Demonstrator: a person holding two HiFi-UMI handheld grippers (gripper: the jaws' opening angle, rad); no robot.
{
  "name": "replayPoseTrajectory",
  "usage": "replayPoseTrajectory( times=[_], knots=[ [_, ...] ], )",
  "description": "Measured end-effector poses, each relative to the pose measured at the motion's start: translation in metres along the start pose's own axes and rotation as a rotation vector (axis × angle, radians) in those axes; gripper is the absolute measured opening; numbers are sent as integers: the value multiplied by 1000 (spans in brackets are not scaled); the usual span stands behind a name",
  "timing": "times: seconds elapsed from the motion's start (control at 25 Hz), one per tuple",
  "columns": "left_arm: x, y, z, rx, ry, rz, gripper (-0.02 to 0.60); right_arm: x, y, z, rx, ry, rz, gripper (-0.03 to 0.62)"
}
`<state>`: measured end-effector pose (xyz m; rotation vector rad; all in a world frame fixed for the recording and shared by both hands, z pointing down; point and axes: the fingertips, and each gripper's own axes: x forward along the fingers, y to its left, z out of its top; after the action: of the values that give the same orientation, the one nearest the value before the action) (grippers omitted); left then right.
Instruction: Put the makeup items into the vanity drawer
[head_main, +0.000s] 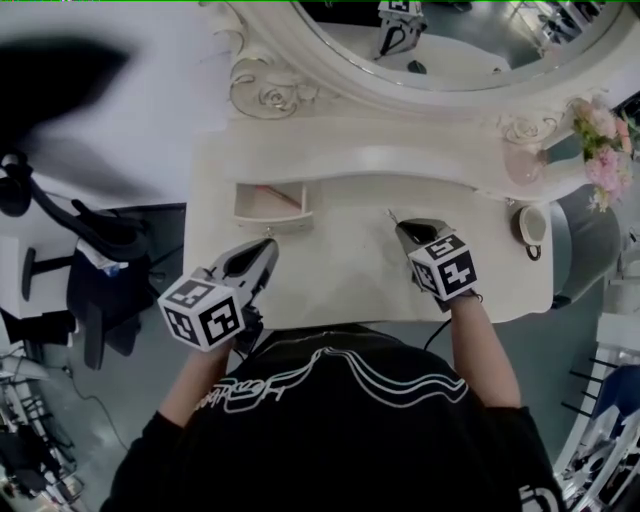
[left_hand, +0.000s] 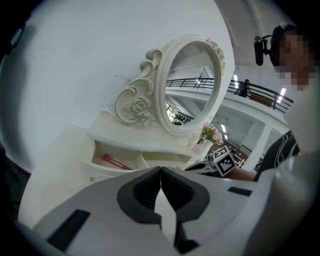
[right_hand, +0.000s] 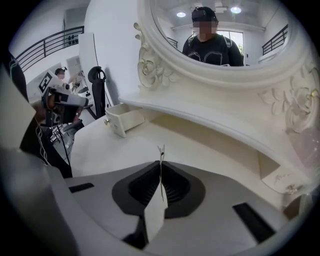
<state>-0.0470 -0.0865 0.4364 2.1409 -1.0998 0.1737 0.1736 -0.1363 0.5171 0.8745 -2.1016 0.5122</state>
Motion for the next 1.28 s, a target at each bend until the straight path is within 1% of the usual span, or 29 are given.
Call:
replayPoseTrajectory(
  times=[0.16,0.28,0.48,0.76,1.04,1.28],
  knots=[
    [-10,9,10,6,7,-1,23,-8,28,39,-39,-55,37,34],
    [-18,17,17,6,4,-2,23,-10,44,66,-78,-75,55,34],
    [-31,28,28,1,-16,-5,23,-8,73,101,-157,-77,90,34],
    [-50,47,37,-16,-45,14,23,11,118,146,-285,-80,154,34],
    [-70,64,39,-38,-83,43,23,40,154,172,-391,-53,212,34],
    [-85,79,36,-72,-107,74,23,68,172,175,-428,1,250,34]
  ],
)
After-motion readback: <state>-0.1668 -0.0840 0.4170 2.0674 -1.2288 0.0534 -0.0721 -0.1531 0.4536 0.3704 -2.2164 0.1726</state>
